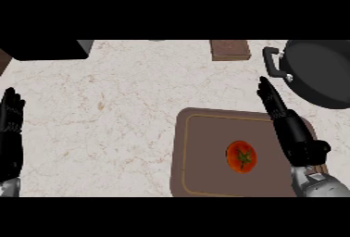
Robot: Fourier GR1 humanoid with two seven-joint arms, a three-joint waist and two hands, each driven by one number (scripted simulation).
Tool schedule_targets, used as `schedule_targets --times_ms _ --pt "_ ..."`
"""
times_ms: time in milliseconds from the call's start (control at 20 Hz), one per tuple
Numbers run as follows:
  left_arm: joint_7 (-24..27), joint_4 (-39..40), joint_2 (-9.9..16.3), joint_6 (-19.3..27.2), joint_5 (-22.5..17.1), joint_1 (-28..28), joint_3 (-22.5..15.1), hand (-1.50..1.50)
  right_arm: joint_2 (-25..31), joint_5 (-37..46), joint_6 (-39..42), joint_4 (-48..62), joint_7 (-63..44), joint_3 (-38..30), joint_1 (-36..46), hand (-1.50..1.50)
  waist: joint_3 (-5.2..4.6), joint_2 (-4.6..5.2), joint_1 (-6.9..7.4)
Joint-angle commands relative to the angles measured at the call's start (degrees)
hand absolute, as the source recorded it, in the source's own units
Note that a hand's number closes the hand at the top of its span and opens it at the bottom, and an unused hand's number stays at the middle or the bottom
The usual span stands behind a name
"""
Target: Pick the tomato from the tray and place it in the pot
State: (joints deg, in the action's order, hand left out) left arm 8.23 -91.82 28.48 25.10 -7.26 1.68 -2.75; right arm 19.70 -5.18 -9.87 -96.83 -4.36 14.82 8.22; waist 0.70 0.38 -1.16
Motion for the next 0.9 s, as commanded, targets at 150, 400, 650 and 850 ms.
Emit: schedule_targets --times_ms 150,400,650,850 --pt "-5.5 5.6 -4.2 -10.3 -2.1 -0.2 -10.8 0.0 0.7 3.8 2.6 -4.2 3.1 5.6 -5.6 1.5 -0.75 -0.21 -1.0" --pt "-11.5 6.8 -6.0 -15.9 -7.3 0.6 -13.8 0.0 1.1 19.4 -16.1 -6.6 11.6 -2.2 -4.3 -1.5 -0.67 -1.01 -5.86" --pt "-11.1 8.8 -6.2 -20.2 -8.8 -0.3 -14.7 0.0 -8.3 17.8 -22.7 -16.3 30.4 4.0 -16.6 -1.5 -0.56 -0.82 -2.71" --pt "-11.7 11.6 -6.9 -21.9 -8.0 -3.5 -14.2 0.0 -4.9 23.8 -22.8 -28.5 28.0 10.7 -29.7 -1.5 -0.75 -0.66 -0.65"
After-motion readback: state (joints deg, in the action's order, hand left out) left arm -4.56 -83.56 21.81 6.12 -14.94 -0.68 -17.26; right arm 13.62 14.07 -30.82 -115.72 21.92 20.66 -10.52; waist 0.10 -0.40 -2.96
